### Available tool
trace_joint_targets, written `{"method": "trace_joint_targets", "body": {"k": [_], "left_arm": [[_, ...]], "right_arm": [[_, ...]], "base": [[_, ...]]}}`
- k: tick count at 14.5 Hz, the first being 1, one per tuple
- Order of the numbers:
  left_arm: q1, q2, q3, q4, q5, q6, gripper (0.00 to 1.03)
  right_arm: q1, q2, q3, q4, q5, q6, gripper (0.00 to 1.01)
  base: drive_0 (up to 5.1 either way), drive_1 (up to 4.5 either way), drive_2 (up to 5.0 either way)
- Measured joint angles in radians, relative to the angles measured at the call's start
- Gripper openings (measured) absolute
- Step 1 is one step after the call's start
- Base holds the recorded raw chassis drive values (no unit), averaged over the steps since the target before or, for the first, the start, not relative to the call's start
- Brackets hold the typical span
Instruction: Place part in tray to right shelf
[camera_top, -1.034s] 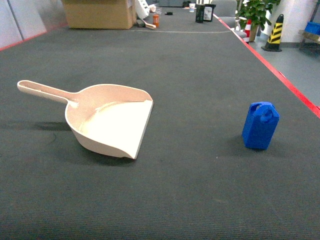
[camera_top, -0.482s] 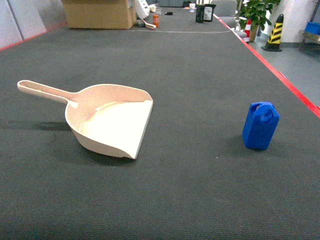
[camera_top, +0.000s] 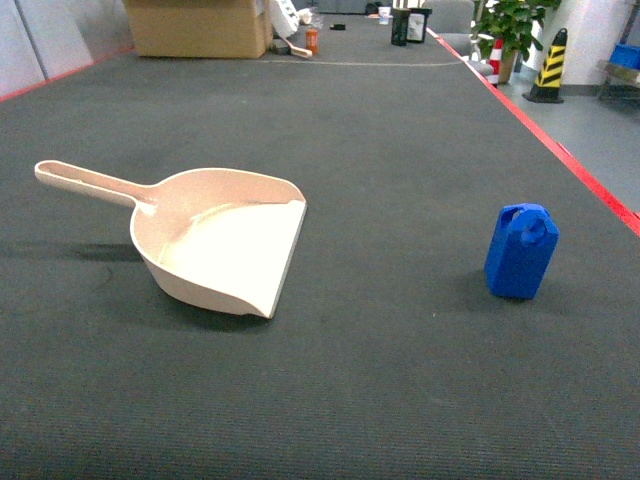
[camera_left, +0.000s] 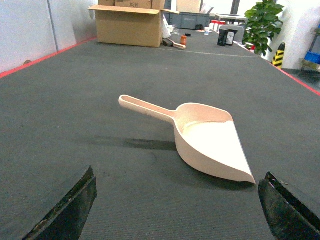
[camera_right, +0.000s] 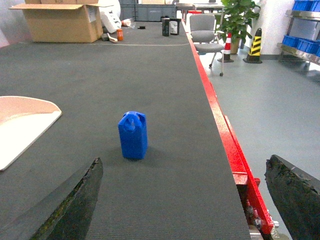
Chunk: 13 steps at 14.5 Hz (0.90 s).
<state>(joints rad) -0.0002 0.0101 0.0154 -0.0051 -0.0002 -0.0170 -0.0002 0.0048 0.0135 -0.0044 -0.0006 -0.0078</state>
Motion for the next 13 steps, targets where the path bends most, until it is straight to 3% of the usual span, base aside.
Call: {"method": "trace_joint_targets", "body": {"k": [9,10,11,12,13], "left_arm": [[0.000,0.000,0.000,0.000,0.000,0.000,0.98],[-0.007,0.007,0.005,-0.031,-0.021,-0.002,0.98],[-0.037,0.131,0.081,-0.203,-0.136,-0.041,0.98],[0.006,0.233,0.100,-0.171,-0.103,-0.093,0.98],[0.052,0.335,0.107,-0.087,-0.034,-0.185,0.98]], "right_arm": [[0.000,0.000,0.000,0.000,0.000,0.000,0.98],[0.000,0.000,0.000,0.000,0.000,0.000,0.98],[0.000,0.000,0.000,0.000,0.001,0.000,0.98],[0.000,0.000,0.000,0.002,0.000,0.000,0.98],[0.000,0.000,0.000,0.000,0.000,0.000,0.98]], "base": [[0.0,0.00,0.0],[0.0,0.00,0.0],[0.0,0.00,0.0],[0.0,0.00,0.0],[0.0,0.00,0.0]]}}
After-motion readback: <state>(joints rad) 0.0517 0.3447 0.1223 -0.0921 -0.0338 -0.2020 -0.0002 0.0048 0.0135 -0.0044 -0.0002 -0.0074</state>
